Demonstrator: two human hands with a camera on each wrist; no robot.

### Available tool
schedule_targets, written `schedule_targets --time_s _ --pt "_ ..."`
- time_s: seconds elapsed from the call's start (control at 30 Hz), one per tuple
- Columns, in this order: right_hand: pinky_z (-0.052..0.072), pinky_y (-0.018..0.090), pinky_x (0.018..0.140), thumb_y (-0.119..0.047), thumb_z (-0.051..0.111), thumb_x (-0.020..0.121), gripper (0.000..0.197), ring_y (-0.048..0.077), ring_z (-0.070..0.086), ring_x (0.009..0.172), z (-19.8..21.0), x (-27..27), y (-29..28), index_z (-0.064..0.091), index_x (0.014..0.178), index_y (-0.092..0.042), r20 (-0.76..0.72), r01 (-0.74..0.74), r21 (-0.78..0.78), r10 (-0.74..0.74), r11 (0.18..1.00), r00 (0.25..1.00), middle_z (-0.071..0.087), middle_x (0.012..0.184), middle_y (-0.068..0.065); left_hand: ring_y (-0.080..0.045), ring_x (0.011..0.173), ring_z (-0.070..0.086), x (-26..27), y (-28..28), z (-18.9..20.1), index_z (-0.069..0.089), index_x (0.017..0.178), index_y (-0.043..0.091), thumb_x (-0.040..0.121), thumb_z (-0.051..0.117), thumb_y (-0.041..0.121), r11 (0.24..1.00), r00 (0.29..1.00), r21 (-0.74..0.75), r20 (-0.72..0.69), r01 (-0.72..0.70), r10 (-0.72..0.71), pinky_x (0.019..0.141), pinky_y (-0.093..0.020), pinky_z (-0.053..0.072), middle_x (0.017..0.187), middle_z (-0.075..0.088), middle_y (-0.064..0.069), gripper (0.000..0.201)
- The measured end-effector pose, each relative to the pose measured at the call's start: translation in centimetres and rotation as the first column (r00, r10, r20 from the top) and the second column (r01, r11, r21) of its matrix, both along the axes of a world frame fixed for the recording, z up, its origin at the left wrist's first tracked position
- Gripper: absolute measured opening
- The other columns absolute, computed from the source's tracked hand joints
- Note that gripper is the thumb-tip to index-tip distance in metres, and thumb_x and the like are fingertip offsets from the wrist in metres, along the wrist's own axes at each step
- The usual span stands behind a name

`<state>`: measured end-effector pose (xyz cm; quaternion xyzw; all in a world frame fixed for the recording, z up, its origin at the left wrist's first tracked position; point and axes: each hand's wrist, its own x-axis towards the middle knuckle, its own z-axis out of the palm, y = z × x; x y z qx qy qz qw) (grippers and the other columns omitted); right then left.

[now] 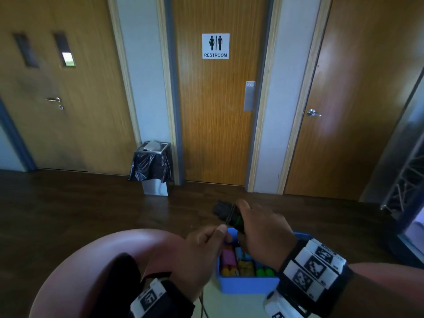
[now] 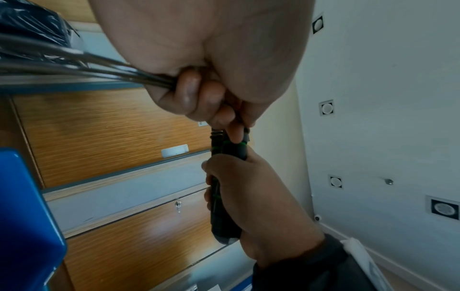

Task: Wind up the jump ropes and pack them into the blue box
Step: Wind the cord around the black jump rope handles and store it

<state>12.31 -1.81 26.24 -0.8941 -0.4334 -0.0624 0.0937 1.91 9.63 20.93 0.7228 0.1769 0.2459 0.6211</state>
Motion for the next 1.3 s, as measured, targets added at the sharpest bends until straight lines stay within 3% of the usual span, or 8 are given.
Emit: schedule_targets --time_s 0.23,0.43,0.53,0.63,0.8,0.97,1.07,1.3 --pt "0.053 0.033 0.063 -0.024 0.061 0.083 0.033 0.012 0.061 0.074 -1.0 -0.7 0.1 0.045 0.109 -0.037 -0.477 -0.002 0.191 0.095 0.981 0.874 0.062 0.086 -0.005 -0.016 0.054 0.039 -0.9 1.3 -0.1 0.06 0.054 0.019 0.096 0.061 0.029 0.996 0.999 -0.085 0.032 -0.004 0.006 0.055 -0.03 0.032 0.053 0.042 -0.003 0.042" --pt "0.045 0.025 0.055 -0.006 0.062 0.087 0.028 0.016 0.054 0.059 0.0 -0.9 -1.3 0.055 0.11 -0.021 -0.944 0.161 0.181 0.126 0.97 0.304 0.057 0.074 0.007 -0.011 0.049 0.038 -1.1 1.2 0.0 0.056 0.05 0.023 0.093 0.065 0.025 0.999 0.999 0.037 0.03 -0.021 0.02 0.051 -0.023 0.033 0.05 0.042 0.0 0.044" --pt "0.043 0.03 0.054 0.001 0.056 0.088 0.021 0.024 0.052 0.055 -0.3 -0.4 -2.7 0.051 0.108 -0.005 -0.975 0.223 0.218 0.223 0.95 0.004 0.054 0.067 0.012 -0.01 0.044 0.035 -0.5 0.0 0.5 0.053 0.051 0.019 0.084 0.067 0.037 1.0 0.998 0.004 0.051 0.02 -0.021 0.049 -0.022 0.031 0.047 0.041 0.0 0.04" --pt "0.045 0.032 0.056 -0.002 0.059 0.082 0.026 0.027 0.053 0.059 -0.4 0.9 -4.2 0.052 0.107 -0.002 -0.95 0.23 0.24 0.277 0.943 -0.144 0.055 0.07 0.016 -0.009 0.041 0.033 0.6 -1.3 1.0 0.055 0.053 0.012 0.079 0.073 0.042 0.996 0.997 -0.066 0.063 0.058 -0.054 0.046 -0.02 0.029 0.047 0.041 0.0 0.044" --pt "0.047 0.034 0.058 -0.009 0.064 0.068 0.038 0.029 0.055 0.06 -0.9 3.4 -7.6 0.056 0.105 -0.001 -0.926 0.243 0.279 0.328 0.929 -0.187 0.056 0.073 0.018 -0.01 0.04 0.035 2.8 -5.0 1.6 0.058 0.06 0.0 0.08 0.072 0.033 0.989 0.997 -0.127 0.025 0.07 -0.068 0.043 -0.018 0.03 0.049 0.045 -0.007 0.041" --pt "0.047 0.036 0.059 -0.008 0.065 0.07 0.024 0.03 0.054 0.061 -1.0 6.2 -11.5 0.061 0.093 -0.002 -0.885 0.268 0.326 0.393 0.906 -0.25 0.053 0.078 0.021 -0.014 0.045 0.035 5.1 -8.5 1.1 0.055 0.063 -0.008 0.07 0.076 0.053 0.996 0.998 -0.074 0.025 0.051 -0.049 0.046 -0.02 0.029 0.053 0.045 -0.013 0.065" --pt "0.048 0.037 0.06 -0.007 0.065 0.072 0.025 0.03 0.054 0.063 -1.3 7.5 -14.1 0.062 0.096 -0.004 -0.849 0.251 0.357 0.425 0.899 -0.314 0.053 0.08 0.021 -0.012 0.043 0.037 6.3 -11.0 1.3 0.054 0.065 -0.011 0.074 0.08 0.04 0.99 0.998 -0.126 0.032 0.058 -0.054 0.046 -0.02 0.032 0.051 0.045 -0.01 0.058" --pt "0.047 0.037 0.063 -0.009 0.064 0.073 0.034 0.03 0.054 0.063 -2.6 10.0 -17.9 0.059 0.107 -0.003 -0.835 0.184 0.4 0.44 0.898 -0.331 0.053 0.08 0.018 -0.012 0.043 0.03 8.3 -14.3 0.8 0.063 0.058 0.013 0.064 0.078 0.045 0.951 0.984 -0.27 -0.051 0.149 -0.169 0.046 -0.022 0.025 0.051 0.039 -0.006 0.036"
